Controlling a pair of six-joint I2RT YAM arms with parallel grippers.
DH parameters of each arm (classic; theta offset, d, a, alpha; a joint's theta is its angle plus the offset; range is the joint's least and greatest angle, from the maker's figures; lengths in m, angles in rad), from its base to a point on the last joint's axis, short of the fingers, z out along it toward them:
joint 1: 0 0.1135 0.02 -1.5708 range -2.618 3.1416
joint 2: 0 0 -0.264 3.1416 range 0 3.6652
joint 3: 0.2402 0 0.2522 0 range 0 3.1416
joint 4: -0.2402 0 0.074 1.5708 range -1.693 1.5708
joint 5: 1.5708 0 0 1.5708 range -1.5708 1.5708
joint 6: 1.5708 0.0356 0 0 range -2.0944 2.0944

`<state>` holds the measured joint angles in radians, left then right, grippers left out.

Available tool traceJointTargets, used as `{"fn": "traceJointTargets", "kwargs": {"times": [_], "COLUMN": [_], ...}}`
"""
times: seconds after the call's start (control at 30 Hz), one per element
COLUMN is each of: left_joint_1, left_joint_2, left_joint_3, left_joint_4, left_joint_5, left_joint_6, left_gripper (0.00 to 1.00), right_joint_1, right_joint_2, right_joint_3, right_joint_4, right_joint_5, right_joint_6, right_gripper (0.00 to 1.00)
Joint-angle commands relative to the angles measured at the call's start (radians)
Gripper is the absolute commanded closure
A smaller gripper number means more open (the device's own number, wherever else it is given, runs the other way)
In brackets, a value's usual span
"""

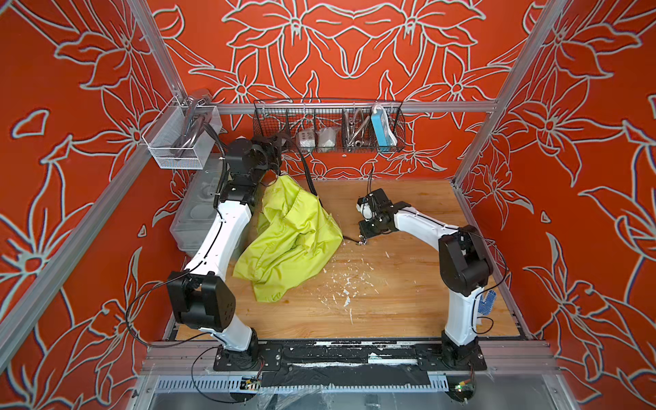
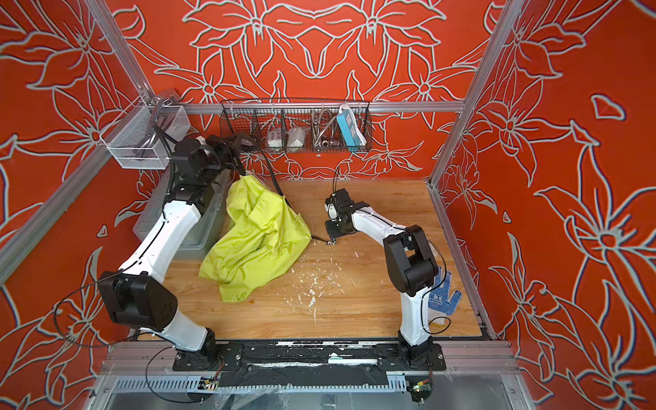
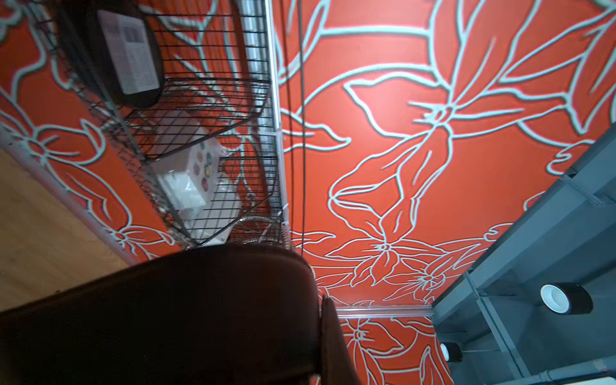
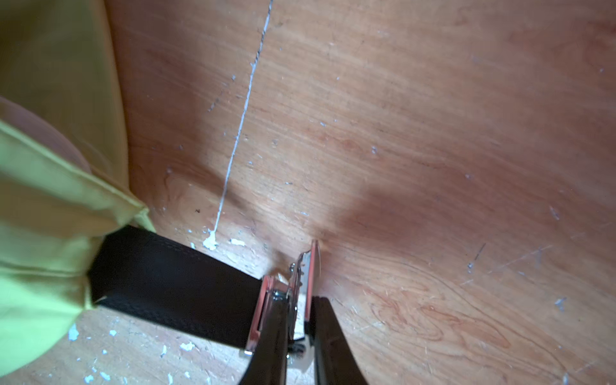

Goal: Remove the belt from the trousers

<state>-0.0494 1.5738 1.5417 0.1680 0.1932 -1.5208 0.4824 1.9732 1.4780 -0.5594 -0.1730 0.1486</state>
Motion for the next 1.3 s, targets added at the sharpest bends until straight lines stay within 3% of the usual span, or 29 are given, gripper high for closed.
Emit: {"fn": "traceJointTargets", "kwargs": {"times": [0.0,0.07,0.17,0.33,0.43,0.57,0.63,0.83,0.93,1.03,1.17,1.27], "left_joint_1": [-0.006,-0.015,-0.037,-0.079,-0.111,-0.149,-0.148,-0.168,-0.219,-0.274,-0.311,-0.323], "left_joint_2": [-0.022,-0.02,-0.003,0.058,0.081,0.064,0.026,-0.016,-0.034,-0.043,-0.086,-0.105], "left_joint_3": [-0.069,-0.089,-0.09,-0.02,0.03,0.026,-0.018,-0.122,-0.187,-0.235,-0.304,-0.339], "left_joint_4": [-0.011,-0.103,-0.245,-0.513,-0.639,-0.699,-0.647,-0.583,-0.563,-0.617,-0.687,-0.699], "left_joint_5": [0.008,0.036,0.054,0.038,0.031,0.045,0.126,0.571,0.678,0.668,0.459,0.379], "left_joint_6": [0.074,0.144,0.321,0.661,0.853,1.03,1.059,1.126,1.147,1.196,1.24,1.227], "left_gripper": [1.0,1.0,0.91,0.62,0.51,0.5,0.51,0.56,0.58,0.59,0.63,0.64], "right_joint_1": [-0.004,-0.004,-0.007,-0.009,-0.008,-0.009,-0.01,-0.011,-0.013,-0.013,-0.013,-0.013], "right_joint_2": [0.022,0.006,-0.032,-0.099,-0.142,-0.189,-0.207,-0.24,-0.247,-0.241,-0.249,-0.289], "right_joint_3": [-0.049,-0.031,0.011,0.099,0.14,0.211,0.254,0.321,0.334,0.368,0.365,0.244], "right_joint_4": [-0.196,-0.21,-0.232,-0.28,-0.301,-0.34,-0.363,-0.403,-0.407,-0.42,-0.434,-0.381], "right_joint_5": [0.064,0.08,0.089,0.082,0.082,0.086,0.095,0.147,0.148,0.144,0.135,0.109], "right_joint_6": [-0.015,-0.02,-0.018,-0.005,0.005,0.014,0.013,-0.007,-0.005,-0.011,-0.008,0.006], "right_gripper": [1.0,1.0,1.0,1.0,1.0,1.0,1.0,1.0,1.0,1.0,1.0,1.0]}}
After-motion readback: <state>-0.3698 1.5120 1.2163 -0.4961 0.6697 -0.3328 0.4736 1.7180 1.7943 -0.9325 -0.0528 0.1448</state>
